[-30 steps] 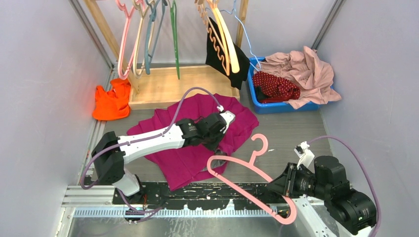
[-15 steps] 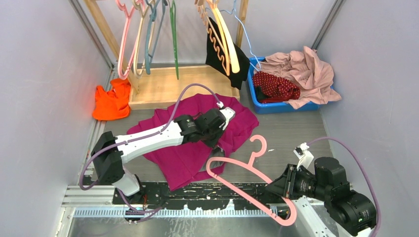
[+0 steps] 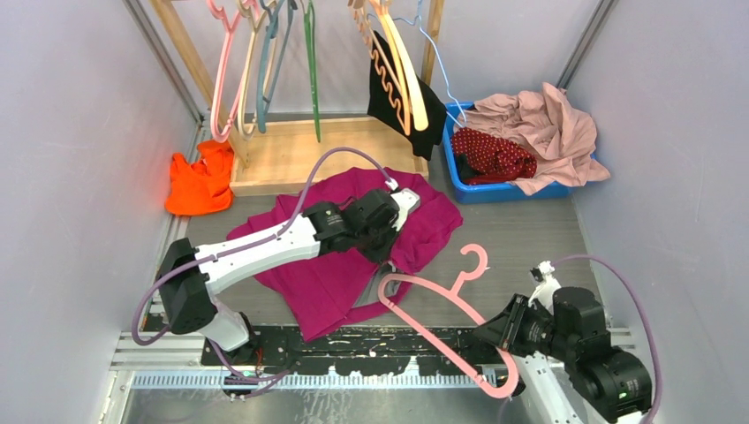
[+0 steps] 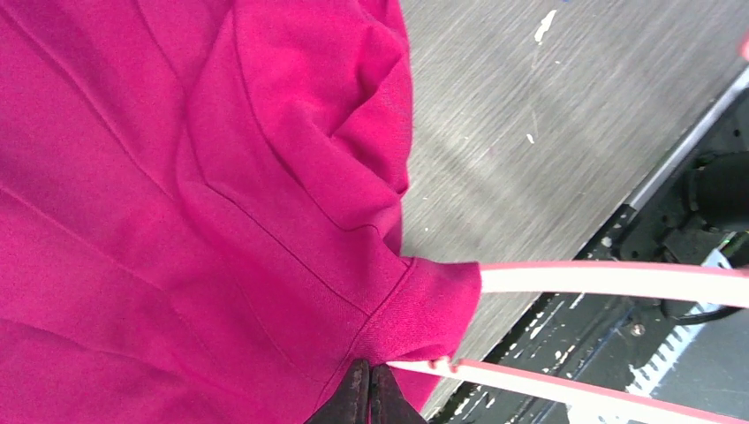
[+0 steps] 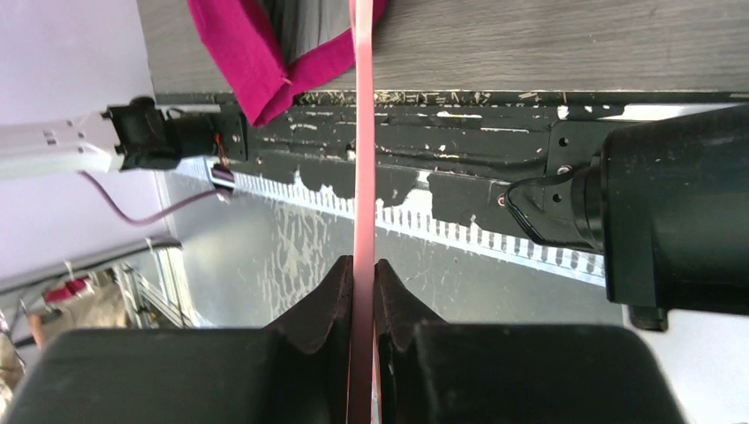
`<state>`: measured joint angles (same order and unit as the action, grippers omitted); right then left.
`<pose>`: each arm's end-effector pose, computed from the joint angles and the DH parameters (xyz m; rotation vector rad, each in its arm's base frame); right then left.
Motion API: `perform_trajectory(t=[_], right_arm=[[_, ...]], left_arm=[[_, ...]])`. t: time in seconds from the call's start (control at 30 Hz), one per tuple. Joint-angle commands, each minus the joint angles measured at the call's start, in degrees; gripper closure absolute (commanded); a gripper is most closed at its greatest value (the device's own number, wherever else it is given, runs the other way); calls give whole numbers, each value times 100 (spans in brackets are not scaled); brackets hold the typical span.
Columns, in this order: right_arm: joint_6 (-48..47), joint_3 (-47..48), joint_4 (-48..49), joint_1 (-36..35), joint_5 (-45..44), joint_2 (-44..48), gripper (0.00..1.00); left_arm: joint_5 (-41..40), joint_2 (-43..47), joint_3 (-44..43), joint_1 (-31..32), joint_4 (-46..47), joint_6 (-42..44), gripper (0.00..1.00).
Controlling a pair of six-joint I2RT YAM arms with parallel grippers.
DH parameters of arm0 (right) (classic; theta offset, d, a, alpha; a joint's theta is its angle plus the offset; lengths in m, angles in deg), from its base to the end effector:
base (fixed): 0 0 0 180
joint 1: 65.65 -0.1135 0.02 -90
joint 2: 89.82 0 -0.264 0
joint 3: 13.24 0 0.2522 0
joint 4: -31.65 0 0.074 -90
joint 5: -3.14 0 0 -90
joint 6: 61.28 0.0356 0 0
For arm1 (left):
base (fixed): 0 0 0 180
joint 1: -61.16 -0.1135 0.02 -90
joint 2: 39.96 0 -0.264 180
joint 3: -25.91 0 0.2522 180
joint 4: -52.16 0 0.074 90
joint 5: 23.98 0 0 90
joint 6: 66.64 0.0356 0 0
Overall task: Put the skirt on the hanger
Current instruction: Hang the skirt on the hanger.
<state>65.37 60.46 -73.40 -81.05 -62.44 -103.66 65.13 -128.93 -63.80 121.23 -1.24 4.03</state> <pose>-0.0374 0.0050 0.3193 0.2380 2.4598 0.9239 0.1671 -0.2891 0.2936 0.8910 2.4192 -0.5410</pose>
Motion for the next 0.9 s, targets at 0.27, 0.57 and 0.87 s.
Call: perform_trajectory(t=[0.27, 0.57, 0.87], right_arm=[[977, -822, 840, 1620, 1155, 1343, 99], [310, -403, 162, 2773, 2579, 1325, 99], [603, -859, 523, 3372, 2491, 1366, 99]], left_arm=[[918, -205, -229, 99, 348, -200, 100], [1003, -258, -278, 167, 463, -275, 100], [1179, -536, -1027, 232, 250, -230, 100]])
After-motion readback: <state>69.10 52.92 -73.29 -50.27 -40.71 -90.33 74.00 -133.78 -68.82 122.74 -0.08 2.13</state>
